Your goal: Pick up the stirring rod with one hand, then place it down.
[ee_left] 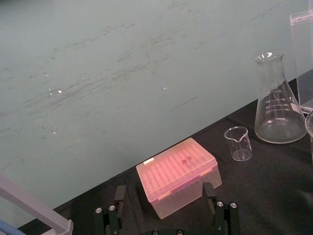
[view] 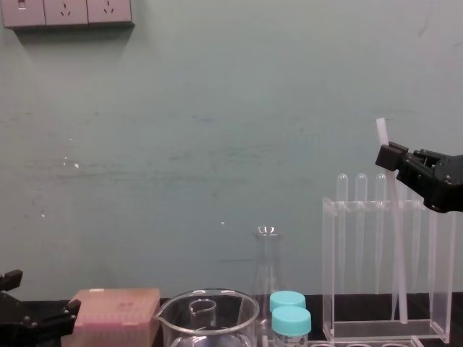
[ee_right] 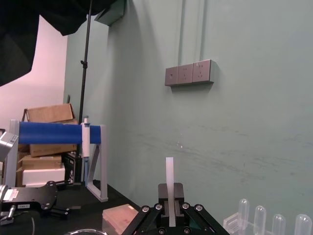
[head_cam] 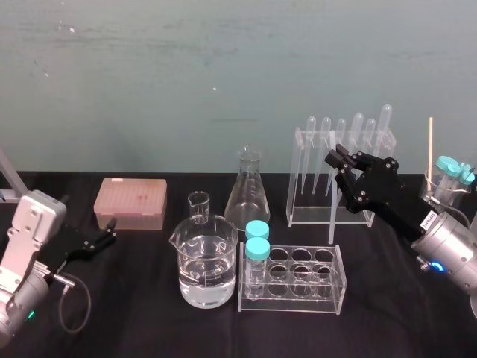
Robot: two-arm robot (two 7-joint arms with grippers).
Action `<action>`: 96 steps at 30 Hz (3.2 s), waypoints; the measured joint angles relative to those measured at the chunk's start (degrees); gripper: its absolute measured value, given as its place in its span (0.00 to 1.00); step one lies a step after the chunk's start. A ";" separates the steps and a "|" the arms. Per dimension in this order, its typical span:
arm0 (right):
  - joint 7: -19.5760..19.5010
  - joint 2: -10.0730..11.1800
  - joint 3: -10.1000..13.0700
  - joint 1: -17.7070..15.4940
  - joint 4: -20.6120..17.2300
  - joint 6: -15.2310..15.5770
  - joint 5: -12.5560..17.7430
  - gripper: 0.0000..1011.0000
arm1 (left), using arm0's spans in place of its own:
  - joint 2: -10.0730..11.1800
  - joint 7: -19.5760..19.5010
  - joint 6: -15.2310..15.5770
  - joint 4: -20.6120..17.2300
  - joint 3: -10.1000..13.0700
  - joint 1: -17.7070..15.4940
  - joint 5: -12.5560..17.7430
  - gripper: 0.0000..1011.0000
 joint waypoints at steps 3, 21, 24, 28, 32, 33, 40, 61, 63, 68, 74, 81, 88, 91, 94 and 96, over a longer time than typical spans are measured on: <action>0.01 0.00 0.00 0.02 -0.02 -0.02 0.01 0.06 | 0.00 0.00 0.00 0.00 0.00 0.00 0.00 0.99; 0.09 0.00 0.00 0.03 -0.03 -0.07 0.07 0.06 | 0.00 0.00 0.00 0.00 0.00 0.00 0.00 0.99; 0.10 0.00 0.00 0.03 -0.03 -0.07 0.08 0.06 | 0.00 0.00 0.00 0.00 0.00 0.00 0.00 0.99; 0.09 0.00 0.00 0.03 -0.03 -0.06 0.08 0.06 | 0.00 0.00 0.00 0.00 0.00 0.00 0.00 0.99; 0.09 0.00 0.00 0.03 -0.03 -0.06 0.08 0.06 | 0.00 0.00 0.00 0.00 0.00 0.00 0.00 0.99; 0.09 0.00 0.00 0.03 -0.03 -0.06 0.08 0.06 | 0.00 0.00 0.00 0.00 0.00 0.00 0.00 0.99; 0.09 0.00 0.00 0.03 -0.03 -0.06 0.08 0.06 | 0.00 0.00 0.00 0.00 0.00 0.00 0.00 0.99; 0.09 0.00 0.00 0.03 -0.03 -0.06 0.08 0.06 | 0.00 0.00 0.00 0.00 0.00 0.00 0.00 0.99; 0.09 0.00 0.00 0.03 -0.03 -0.06 0.08 0.06 | 0.00 0.00 0.00 0.00 0.00 0.00 0.00 0.99; 0.09 0.00 0.00 0.03 -0.03 -0.06 0.08 0.06 | 0.00 0.00 0.00 0.00 0.00 0.00 0.00 0.99; 0.09 0.00 0.00 0.03 -0.03 -0.06 0.07 0.06 | 0.00 0.00 0.00 0.00 0.00 0.00 0.00 0.99; 0.09 0.00 0.00 0.03 -0.03 -0.06 0.08 0.06 | 0.00 0.00 0.00 0.00 0.00 0.00 0.00 0.99; 0.09 0.00 0.00 0.03 -0.03 -0.06 0.07 0.06 | 0.00 0.00 0.00 0.00 0.00 0.00 0.00 0.99; 0.09 0.00 0.00 0.03 -0.03 -0.06 0.08 0.06 | 0.00 0.00 0.00 0.00 0.00 0.00 0.00 0.99; 0.09 0.00 0.00 0.03 -0.03 -0.06 0.07 0.06 | 0.00 0.00 0.00 0.00 0.00 0.00 0.00 0.99; 0.09 0.00 0.00 0.03 -0.03 -0.06 0.08 0.06 | 0.00 0.00 0.00 0.00 0.00 0.00 0.00 0.99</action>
